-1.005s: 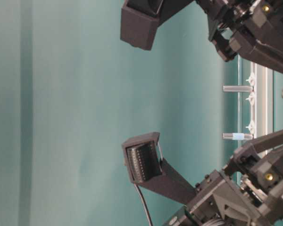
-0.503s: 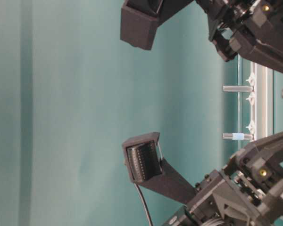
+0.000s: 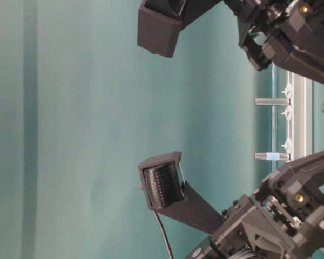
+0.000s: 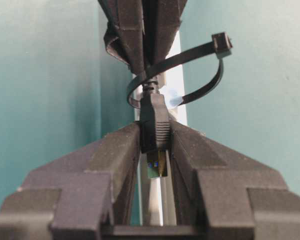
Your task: Insert the wire through the string loop located in the center.
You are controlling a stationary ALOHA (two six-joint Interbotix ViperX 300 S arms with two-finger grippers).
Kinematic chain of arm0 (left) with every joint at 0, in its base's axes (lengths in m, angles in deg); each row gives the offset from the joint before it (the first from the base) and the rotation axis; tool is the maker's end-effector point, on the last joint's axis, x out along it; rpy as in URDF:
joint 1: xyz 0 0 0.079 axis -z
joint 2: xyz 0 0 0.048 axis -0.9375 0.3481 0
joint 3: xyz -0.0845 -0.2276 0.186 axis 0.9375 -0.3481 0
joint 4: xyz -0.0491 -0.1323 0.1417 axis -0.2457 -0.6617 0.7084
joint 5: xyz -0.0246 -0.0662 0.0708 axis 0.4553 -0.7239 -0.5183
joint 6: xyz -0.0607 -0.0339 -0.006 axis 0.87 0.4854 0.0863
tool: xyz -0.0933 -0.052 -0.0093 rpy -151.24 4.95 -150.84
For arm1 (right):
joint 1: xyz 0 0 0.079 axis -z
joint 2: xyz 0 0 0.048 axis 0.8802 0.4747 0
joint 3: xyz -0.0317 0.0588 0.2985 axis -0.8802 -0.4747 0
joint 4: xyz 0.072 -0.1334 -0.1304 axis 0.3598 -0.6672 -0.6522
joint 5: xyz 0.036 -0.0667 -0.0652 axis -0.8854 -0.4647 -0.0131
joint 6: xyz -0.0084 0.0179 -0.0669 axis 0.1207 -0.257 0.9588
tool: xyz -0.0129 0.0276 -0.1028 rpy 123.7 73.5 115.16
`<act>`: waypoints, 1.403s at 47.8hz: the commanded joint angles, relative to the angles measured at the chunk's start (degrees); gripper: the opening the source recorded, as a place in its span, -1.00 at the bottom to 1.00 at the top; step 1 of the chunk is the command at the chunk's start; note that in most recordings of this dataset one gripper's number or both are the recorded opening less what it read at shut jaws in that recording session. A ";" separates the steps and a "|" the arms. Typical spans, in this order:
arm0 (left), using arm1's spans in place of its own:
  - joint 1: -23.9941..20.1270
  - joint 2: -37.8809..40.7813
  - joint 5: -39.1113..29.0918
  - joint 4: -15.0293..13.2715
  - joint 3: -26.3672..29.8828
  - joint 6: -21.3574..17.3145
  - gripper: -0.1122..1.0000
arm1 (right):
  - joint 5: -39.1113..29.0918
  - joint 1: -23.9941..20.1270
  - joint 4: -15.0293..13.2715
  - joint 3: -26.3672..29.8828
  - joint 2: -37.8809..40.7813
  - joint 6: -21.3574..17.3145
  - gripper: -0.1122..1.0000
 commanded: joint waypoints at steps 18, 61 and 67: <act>0.09 -2.37 0.26 0.18 0.62 0.18 -0.46 | -2.20 0.26 -0.09 2.02 -0.09 0.00 -0.67; 0.09 -2.55 0.09 0.18 0.53 0.18 -0.46 | -13.89 0.26 -0.70 5.19 -0.62 -0.18 -0.16; 0.09 -2.55 -0.53 0.18 0.53 0.18 -0.46 | -13.89 0.26 -0.70 5.10 -2.02 -0.18 -0.16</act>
